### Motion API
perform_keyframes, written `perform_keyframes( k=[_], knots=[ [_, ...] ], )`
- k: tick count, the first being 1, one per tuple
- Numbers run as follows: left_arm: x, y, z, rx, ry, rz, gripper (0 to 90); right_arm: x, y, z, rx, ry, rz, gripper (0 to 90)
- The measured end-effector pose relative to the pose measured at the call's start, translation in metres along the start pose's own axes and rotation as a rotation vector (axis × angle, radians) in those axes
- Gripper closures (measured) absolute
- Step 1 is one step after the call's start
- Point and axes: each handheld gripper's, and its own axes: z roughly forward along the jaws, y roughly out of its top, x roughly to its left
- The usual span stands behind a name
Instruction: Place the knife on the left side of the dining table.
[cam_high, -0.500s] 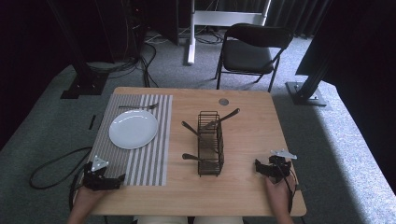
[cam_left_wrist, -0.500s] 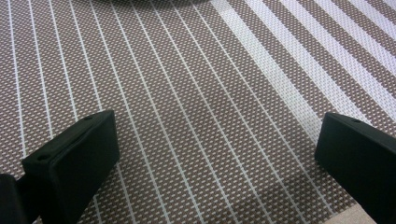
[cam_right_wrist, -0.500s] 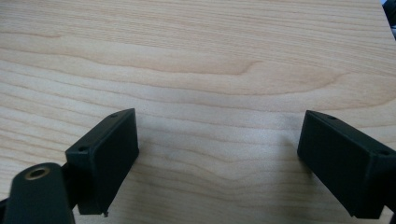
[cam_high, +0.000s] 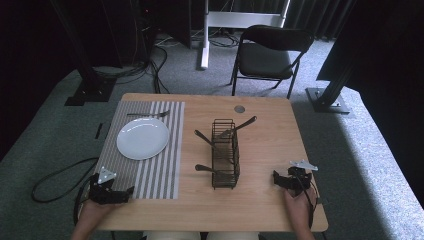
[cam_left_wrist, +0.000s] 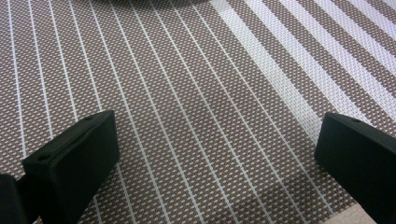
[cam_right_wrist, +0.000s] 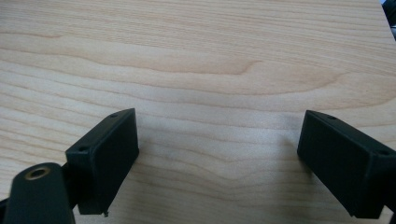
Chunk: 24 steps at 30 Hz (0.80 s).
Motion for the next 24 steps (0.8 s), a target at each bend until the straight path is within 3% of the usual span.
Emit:
perform_keyframes(
  k=[6,12,16,24],
  knots=[
    [0.0,0.001,-0.001,0.012,0.005,-0.001,0.1,0.0,0.0,0.0,0.0,-0.001,0.002,11.7],
    [-0.011,0.002,-0.003,0.027,-0.005,0.012,0.1,0.0,0.0,0.0,0.0,-0.002,0.002,11.7],
    [-0.02,0.01,-0.008,0.009,-0.04,0.022,1.1,0.0,0.0,0.0,0.0,-0.002,0.003,11.6],
    [-0.044,0.028,-0.016,-0.026,-0.104,0.087,1.1,0.0,0.0,0.0,0.0,-0.002,0.004,11.7]
  ],
)
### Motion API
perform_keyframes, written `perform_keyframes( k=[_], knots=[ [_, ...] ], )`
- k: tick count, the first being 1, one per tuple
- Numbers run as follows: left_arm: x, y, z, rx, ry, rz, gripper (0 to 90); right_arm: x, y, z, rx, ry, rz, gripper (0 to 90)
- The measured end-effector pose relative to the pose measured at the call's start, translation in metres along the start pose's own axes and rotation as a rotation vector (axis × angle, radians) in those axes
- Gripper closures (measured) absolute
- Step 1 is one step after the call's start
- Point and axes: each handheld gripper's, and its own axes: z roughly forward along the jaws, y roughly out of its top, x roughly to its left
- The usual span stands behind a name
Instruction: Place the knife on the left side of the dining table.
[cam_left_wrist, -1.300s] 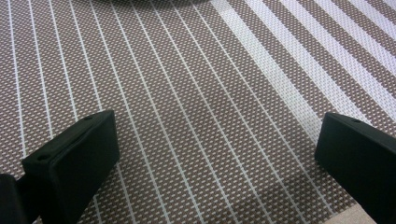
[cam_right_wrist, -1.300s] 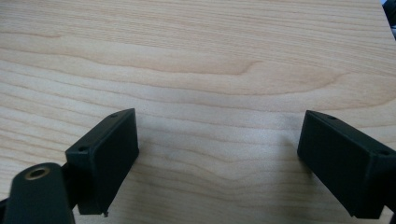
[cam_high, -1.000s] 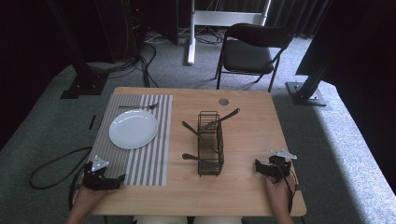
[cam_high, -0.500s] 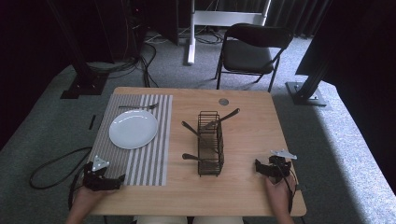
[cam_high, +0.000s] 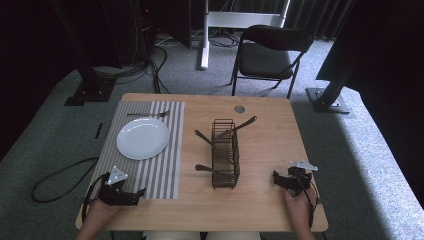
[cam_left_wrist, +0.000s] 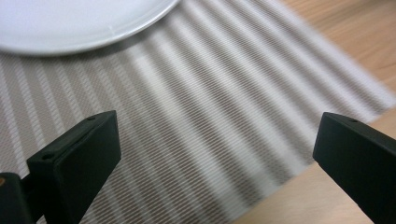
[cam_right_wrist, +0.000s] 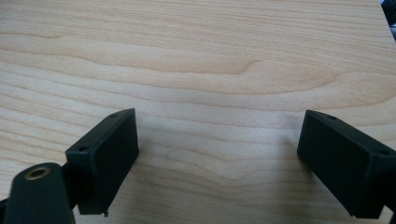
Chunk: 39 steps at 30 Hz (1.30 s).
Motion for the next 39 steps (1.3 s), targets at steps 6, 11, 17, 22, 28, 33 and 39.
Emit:
perform_keyframes(
  k=[6,11,17,22,28,33,39],
  knots=[
    [-0.019,0.019,-0.006,-0.035,-0.057,0.045,1.1,0.0,0.0,0.0,0.0,0.0,0.0,11.6],
    [-0.035,0.034,-0.008,-0.095,-0.098,0.066,1.2,0.0,0.0,0.0,0.0,0.0,0.0,11.7],
    [-0.059,0.055,-0.011,-0.138,-0.16,0.128,1.2,0.0,0.0,0.0,0.0,0.0,0.0,11.6],
    [-0.076,0.07,-0.014,-0.154,-0.202,0.173,1.2,0.0,0.0,0.0,-0.001,0.0,0.0,11.7],
    [-0.097,0.085,-0.017,-0.18,-0.243,0.215,1.2,0.0,0.0,0.0,0.0,0.0,0.0,11.6],
    [-0.108,0.096,-0.02,-0.202,-0.269,0.235,1.2,0.0,0.0,0.0,-0.001,0.0,0.0,11.7],
    [-0.123,0.108,-0.028,-0.23,-0.292,0.251,1.2,0.0,0.0,0.0,0.0,0.0,0.0,11.6]
  ],
)
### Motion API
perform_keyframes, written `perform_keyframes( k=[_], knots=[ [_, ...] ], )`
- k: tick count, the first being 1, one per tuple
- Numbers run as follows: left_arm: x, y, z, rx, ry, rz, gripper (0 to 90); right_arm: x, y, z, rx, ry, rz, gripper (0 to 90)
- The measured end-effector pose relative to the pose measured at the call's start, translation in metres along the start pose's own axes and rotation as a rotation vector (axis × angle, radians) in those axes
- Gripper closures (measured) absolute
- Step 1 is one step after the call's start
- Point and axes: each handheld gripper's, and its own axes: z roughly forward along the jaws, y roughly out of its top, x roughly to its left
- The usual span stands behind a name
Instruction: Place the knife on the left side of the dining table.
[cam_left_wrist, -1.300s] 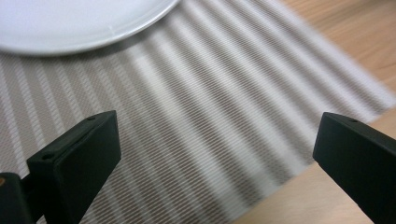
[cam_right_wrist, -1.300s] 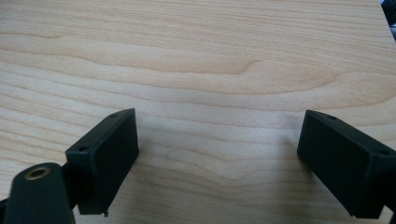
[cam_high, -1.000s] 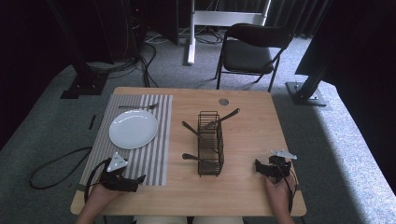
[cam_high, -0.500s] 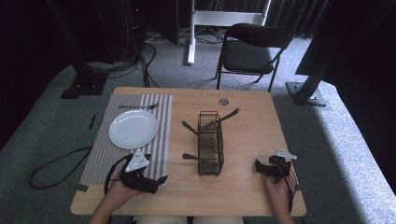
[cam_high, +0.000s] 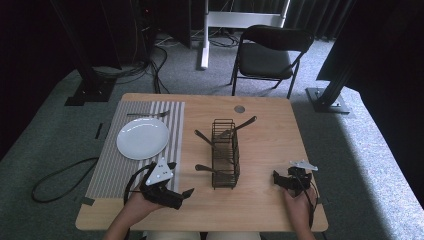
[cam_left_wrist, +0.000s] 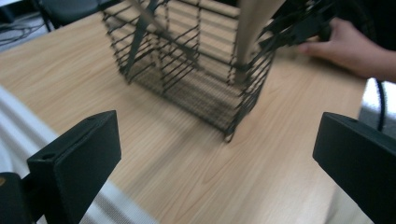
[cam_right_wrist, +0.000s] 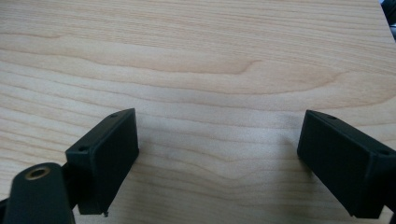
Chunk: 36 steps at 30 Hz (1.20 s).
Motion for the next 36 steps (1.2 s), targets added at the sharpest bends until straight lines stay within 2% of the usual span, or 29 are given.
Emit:
perform_keyframes(
  k=[8,15,16,19,26,28,31,36],
  knots=[
    [-0.008,0.025,0.001,-0.028,0.005,0.017,1.2,0.0,0.0,0.0,0.001,0.0,-0.002,11.6],
    [-0.01,0.037,0.009,-0.062,0.014,-0.019,1.3,0.0,0.0,0.0,0.001,0.0,-0.002,11.7],
    [-0.011,0.038,0.01,-0.072,0.013,-0.02,4.9,0.0,0.0,0.0,0.001,0.0,-0.002,11.7],
    [-0.012,0.039,0.014,-0.087,0.009,-0.041,5.2,0.0,0.0,0.0,0.001,0.0,-0.002,11.6],
    [-0.018,0.037,0.02,-0.085,0.053,-0.063,29.2,0.0,0.0,0.0,0.0,0.0,-0.002,11.7],
    [-0.02,0.036,0.02,-0.093,0.094,-0.075,38.1,0.0,0.0,0.0,0.0,0.0,-0.002,11.7],
    [-0.021,0.034,0.02,-0.092,0.097,-0.098,52.3,0.0,0.0,0.0,0.0,0.0,-0.002,11.7],
    [-0.023,0.033,0.017,-0.108,0.088,-0.122,66.5,0.0,0.0,0.0,0.0,0.0,-0.002,11.7]
  ],
)
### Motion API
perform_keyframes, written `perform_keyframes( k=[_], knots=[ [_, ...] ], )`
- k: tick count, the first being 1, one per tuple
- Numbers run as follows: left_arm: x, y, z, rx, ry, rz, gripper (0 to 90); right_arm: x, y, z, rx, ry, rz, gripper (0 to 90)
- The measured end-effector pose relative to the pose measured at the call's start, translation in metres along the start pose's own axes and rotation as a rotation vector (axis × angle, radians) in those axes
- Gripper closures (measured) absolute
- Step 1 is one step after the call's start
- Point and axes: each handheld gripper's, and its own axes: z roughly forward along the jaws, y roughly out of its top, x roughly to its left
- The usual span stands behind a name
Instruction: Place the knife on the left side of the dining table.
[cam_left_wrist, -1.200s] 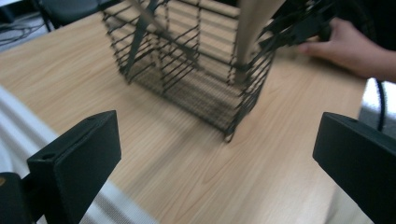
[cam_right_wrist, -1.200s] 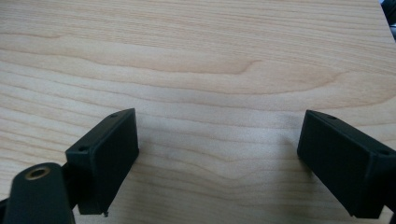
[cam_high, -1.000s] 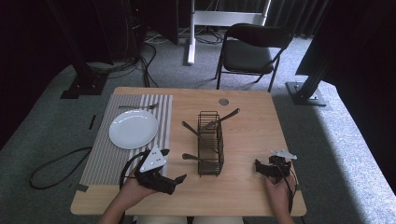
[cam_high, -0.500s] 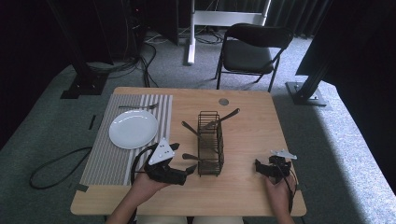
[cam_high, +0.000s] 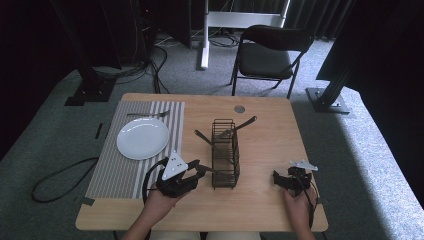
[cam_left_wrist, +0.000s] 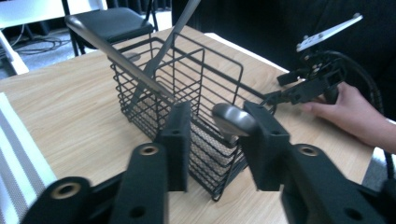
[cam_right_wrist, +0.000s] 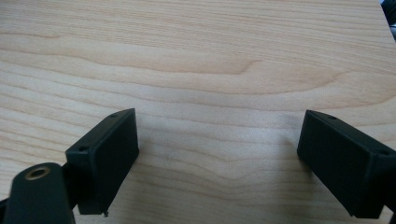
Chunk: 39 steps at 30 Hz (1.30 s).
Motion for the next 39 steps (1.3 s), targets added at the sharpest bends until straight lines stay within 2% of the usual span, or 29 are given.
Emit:
perform_keyframes(
  k=[1,2,9,16,17,21,22,28,33,35,39],
  knots=[
    [0.0,0.0,0.0,0.002,-0.013,-0.005,70.7,0.0,0.0,0.0,0.0,0.0,0.0,11.7],
    [-0.001,0.0,0.0,-0.001,-0.008,-0.002,74.1,0.0,0.0,0.0,-0.001,0.0,0.0,11.7],
    [-0.001,0.005,0.003,-0.002,-0.012,-0.018,75.1,0.0,0.0,0.0,0.0,0.0,0.0,11.7],
    [-0.004,0.017,0.01,-0.015,-0.02,0.001,76.4,0.0,0.0,0.0,0.0,0.0,0.0,11.7],
    [-0.005,0.022,0.014,-0.028,-0.022,0.0,76.4,0.0,0.0,0.0,0.0,0.0,0.0,11.7],
    [-0.008,0.032,0.025,-0.052,-0.034,0.023,78.1,0.0,0.0,0.0,0.0,0.0,0.0,11.7],
    [-0.009,0.034,0.028,-0.056,-0.035,0.04,78.6,0.0,0.0,0.0,-0.001,0.0,-0.001,11.7],
    [-0.011,0.049,0.043,-0.071,-0.062,0.054,80.6,0.0,0.0,0.0,-0.001,0.001,0.001,11.7],
    [-0.014,0.061,0.06,-0.091,-0.105,0.088,82.9,0.0,0.0,0.0,-0.001,0.001,0.001,11.8],
    [-0.016,0.062,0.066,-0.108,-0.125,0.118,83.3,0.0,0.0,0.0,-0.001,0.0,0.001,11.8],
    [-0.016,0.064,0.075,-0.137,-0.152,0.129,83.6,0.0,0.0,0.0,-0.001,0.001,0.001,11.8]
  ],
)
